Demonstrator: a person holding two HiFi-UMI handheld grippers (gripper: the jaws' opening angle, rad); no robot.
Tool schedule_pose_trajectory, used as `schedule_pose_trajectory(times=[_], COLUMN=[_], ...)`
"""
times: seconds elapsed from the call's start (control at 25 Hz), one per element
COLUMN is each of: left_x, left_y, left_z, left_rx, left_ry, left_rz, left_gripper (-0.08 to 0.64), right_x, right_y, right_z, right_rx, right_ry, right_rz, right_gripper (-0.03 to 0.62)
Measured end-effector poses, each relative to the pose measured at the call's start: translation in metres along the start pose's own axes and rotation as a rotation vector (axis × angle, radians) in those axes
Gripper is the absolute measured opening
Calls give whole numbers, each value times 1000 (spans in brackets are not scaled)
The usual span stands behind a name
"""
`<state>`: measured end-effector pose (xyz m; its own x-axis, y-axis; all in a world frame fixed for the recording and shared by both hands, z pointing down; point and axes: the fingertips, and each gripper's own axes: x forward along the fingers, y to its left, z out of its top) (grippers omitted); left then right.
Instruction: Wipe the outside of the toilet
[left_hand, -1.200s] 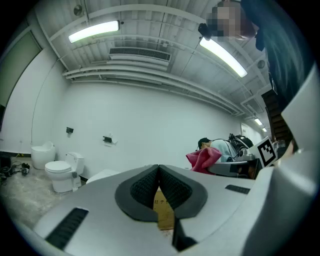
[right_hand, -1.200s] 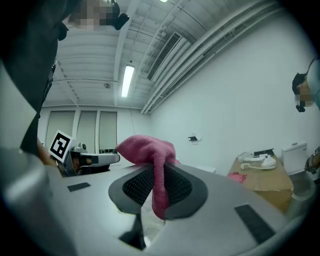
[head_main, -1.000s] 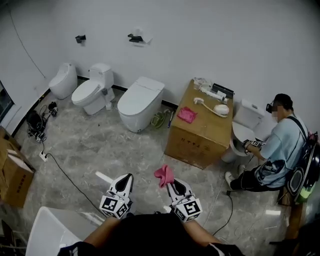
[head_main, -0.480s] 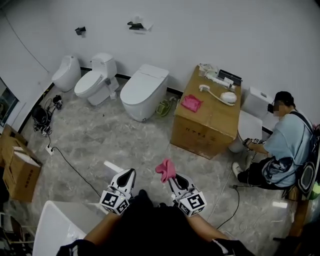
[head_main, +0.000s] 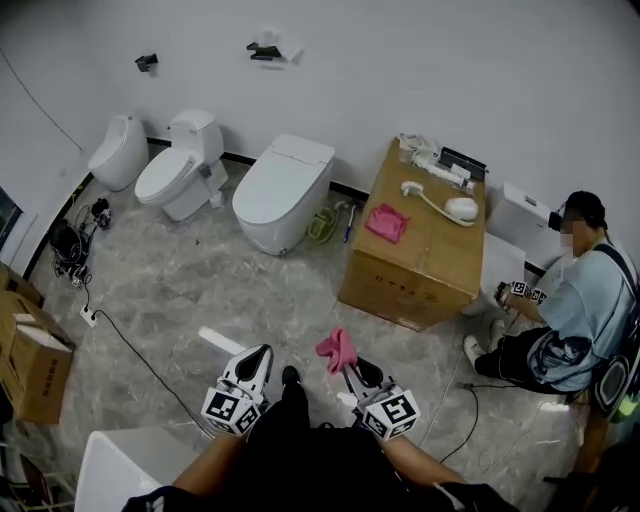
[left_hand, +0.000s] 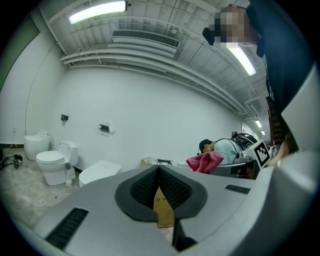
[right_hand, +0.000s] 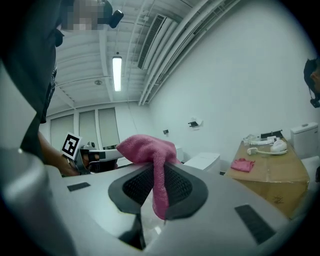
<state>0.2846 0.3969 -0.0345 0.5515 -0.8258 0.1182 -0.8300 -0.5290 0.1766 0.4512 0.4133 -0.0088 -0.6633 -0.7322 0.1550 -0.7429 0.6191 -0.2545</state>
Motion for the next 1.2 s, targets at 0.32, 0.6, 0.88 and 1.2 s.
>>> schedule_pose_trajectory(times=[0.32, 0.6, 0.88, 1.2], left_x=[57, 84, 102, 130], left_y=[88, 166, 237, 321], left_z=[27, 48, 57, 49], left_rx=[-40, -50, -63, -82], left_ry=[-17, -44, -51, -24], left_rz=[-19, -16, 51, 90], left_gripper=[14, 14, 14, 14], right_x=[105, 185, 264, 363], right_y=[-34, -43, -36, -30], right_z=[41, 62, 67, 55], right_rx=[0, 28, 58, 82], right_ry=[15, -10, -13, 23], right_rz=[-46, -68, -1, 99], right_gripper=[71, 71, 71, 71])
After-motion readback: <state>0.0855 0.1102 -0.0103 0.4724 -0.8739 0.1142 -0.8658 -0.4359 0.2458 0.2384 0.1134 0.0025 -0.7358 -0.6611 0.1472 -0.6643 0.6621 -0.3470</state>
